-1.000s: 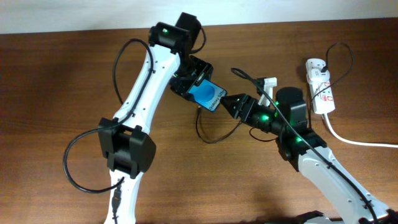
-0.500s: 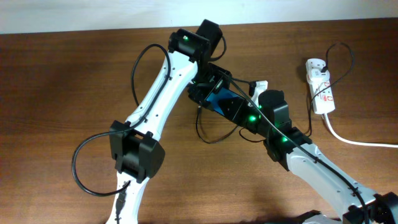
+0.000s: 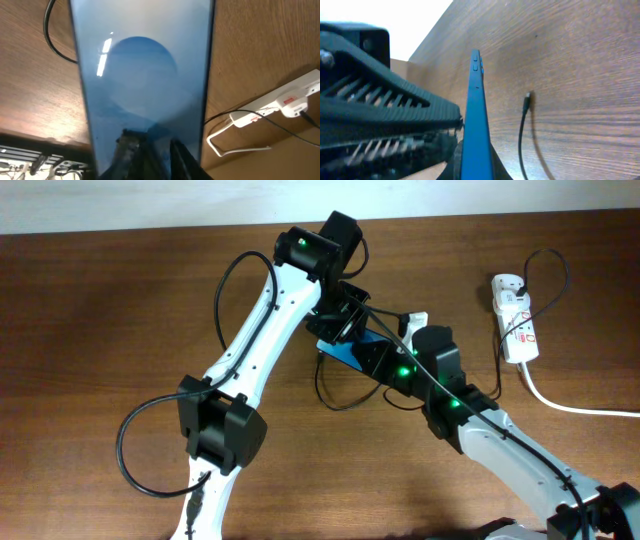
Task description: Plug charger to phone and switch on socket
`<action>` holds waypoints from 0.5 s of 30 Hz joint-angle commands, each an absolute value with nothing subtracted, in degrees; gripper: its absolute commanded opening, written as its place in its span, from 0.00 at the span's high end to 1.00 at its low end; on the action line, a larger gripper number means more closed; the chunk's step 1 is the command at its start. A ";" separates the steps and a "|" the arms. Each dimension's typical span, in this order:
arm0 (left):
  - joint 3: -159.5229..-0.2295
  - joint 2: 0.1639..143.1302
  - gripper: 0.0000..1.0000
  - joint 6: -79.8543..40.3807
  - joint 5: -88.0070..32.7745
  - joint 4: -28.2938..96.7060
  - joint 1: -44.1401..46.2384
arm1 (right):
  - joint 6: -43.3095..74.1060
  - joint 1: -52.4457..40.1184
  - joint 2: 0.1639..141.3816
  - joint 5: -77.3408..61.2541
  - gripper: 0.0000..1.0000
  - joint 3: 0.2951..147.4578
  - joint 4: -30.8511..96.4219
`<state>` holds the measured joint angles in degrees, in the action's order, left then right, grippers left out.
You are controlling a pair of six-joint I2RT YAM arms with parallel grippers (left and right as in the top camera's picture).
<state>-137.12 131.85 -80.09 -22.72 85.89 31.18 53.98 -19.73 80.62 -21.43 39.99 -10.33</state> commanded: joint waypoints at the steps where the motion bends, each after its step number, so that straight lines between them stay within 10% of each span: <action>1: -137.91 131.15 0.72 -73.76 -22.55 85.23 31.14 | 53.45 -14.66 80.03 -25.67 0.96 40.95 -11.11; 8: -137.91 131.13 0.46 -38.52 -37.74 71.70 25.56 | 57.93 -1.83 70.00 -30.63 0.96 40.95 -9.96; 15: -137.91 131.13 0.21 -28.56 -57.52 56.73 22.26 | 90.70 -5.15 68.25 -13.28 0.96 40.95 -24.21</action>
